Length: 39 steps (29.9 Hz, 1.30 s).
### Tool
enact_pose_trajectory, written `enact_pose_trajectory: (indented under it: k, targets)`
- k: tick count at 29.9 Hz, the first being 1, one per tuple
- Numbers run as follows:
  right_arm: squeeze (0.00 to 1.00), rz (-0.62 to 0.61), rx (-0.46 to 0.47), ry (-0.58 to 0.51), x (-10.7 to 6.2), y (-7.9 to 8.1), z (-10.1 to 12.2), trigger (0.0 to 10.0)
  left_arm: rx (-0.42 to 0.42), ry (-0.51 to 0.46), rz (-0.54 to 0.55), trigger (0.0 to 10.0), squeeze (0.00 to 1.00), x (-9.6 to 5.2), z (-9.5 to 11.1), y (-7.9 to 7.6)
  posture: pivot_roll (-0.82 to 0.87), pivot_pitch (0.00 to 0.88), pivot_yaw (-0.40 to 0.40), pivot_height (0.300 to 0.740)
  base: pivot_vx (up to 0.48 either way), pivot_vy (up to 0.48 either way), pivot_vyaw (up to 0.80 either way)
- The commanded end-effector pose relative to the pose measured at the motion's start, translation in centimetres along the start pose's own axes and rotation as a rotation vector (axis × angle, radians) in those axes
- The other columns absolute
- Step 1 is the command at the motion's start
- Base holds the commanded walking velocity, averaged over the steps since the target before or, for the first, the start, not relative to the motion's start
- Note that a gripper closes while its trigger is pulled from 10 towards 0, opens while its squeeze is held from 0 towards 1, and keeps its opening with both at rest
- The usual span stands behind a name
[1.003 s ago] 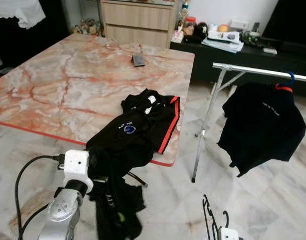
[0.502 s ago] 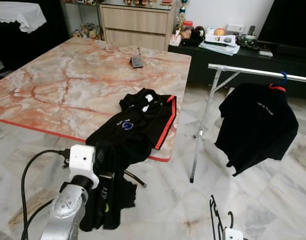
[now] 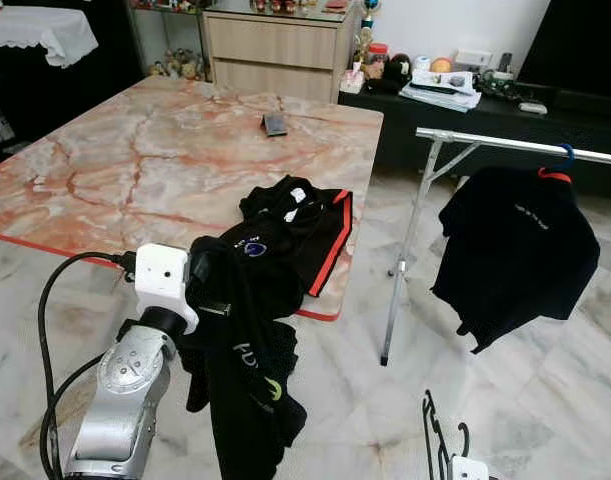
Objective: Hang hanger
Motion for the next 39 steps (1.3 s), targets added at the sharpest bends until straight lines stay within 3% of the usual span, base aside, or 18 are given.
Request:
enact_pose_trajectory:
  k: [1,9,22,29,39]
  targets:
    - [0.00,-0.002,-0.003,0.002,-0.1,0.0,-0.3,10.0,0.001,-0.001,0.014,10.0,0.00,-0.4,0.2,0.9,0.11,0.044,-0.023,0.740,0.000,0.000,0.00]
    - [0.00,0.002,-0.008,-0.010,0.0,0.3,0.1,10.0,0.070,0.076,0.047,10.0,0.00,-2.8,-1.1,4.1,0.12,0.035,-0.023,0.740,0.000,0.000,0.00]
    - [0.00,0.006,-0.008,-0.003,-0.1,0.4,-0.2,10.0,0.103,0.127,0.003,10.0,0.00,-4.1,-2.1,4.1,0.12,0.000,-0.012,0.740,0.020,0.000,0.00]
    - [0.00,0.006,-0.006,-0.002,-0.1,0.6,-0.4,10.0,0.188,0.186,-0.054,10.0,0.00,-5.1,-2.0,5.9,0.13,0.000,-0.010,0.740,0.253,0.000,0.00]
    - [0.00,0.011,-0.008,-0.003,-0.1,0.7,-0.3,10.0,0.170,0.167,-0.066,10.0,0.00,-4.6,-2.3,4.7,0.13,0.003,-0.014,0.740,0.272,0.000,0.00]
Point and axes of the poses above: a point about 5 cm out from each wrist's last joint towards the gripper, its own x axis pointing out of the wrist towards the gripper, its own z axis along the axis of the wrist's last joint, y = z × x, the point moved 6 cm from there along x, pointing out of the wrist towards the gripper, and after that the axes turned 13 degrees about -x, right-handed, at the moved point
